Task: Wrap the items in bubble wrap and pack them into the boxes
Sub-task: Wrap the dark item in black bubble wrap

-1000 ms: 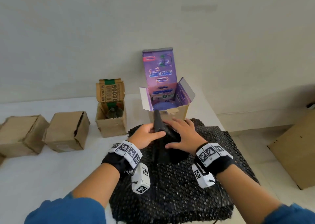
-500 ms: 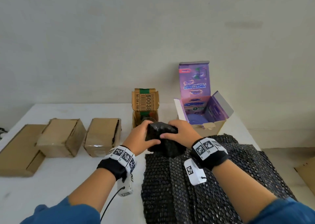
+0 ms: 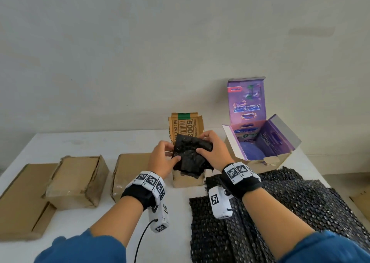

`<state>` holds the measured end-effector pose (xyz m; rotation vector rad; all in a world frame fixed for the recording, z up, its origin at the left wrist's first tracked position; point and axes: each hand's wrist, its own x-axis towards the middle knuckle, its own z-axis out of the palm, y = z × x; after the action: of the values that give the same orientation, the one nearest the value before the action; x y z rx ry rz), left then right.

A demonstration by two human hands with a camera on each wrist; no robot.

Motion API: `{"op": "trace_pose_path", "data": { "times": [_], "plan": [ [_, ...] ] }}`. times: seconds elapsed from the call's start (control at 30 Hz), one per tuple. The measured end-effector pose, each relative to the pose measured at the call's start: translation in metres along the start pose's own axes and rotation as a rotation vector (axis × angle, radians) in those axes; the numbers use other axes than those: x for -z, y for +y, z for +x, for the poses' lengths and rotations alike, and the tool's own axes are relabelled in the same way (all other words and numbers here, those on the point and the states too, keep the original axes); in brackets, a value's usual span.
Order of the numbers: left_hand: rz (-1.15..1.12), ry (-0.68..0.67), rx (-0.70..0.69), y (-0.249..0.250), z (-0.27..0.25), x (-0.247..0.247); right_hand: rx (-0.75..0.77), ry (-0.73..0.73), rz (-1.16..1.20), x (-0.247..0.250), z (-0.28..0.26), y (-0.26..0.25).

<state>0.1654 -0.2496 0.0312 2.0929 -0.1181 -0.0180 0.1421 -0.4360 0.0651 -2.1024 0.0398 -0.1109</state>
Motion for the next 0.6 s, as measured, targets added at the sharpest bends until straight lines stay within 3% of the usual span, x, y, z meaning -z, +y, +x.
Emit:
{"op": "trace_pose_path", "data": {
  "times": [0.2, 0.4, 0.5, 0.6],
  "plan": [
    [0.075, -0.122, 0.079, -0.024, 0.015, -0.005, -0.125, 0.098, -0.078, -0.030, 0.026, 0.000],
    [0.147, -0.164, -0.030, -0.034, 0.019, -0.008, -0.081, 0.103, -0.334, -0.060, 0.041, 0.005],
    [0.235, -0.217, -0.054, -0.031, 0.020, -0.005, -0.039, 0.043, -0.338, -0.071, 0.042, 0.005],
    [0.179, -0.258, -0.013, -0.031, 0.026, -0.005, -0.047, -0.064, -0.193, -0.068, 0.043, 0.003]
  ]
}}
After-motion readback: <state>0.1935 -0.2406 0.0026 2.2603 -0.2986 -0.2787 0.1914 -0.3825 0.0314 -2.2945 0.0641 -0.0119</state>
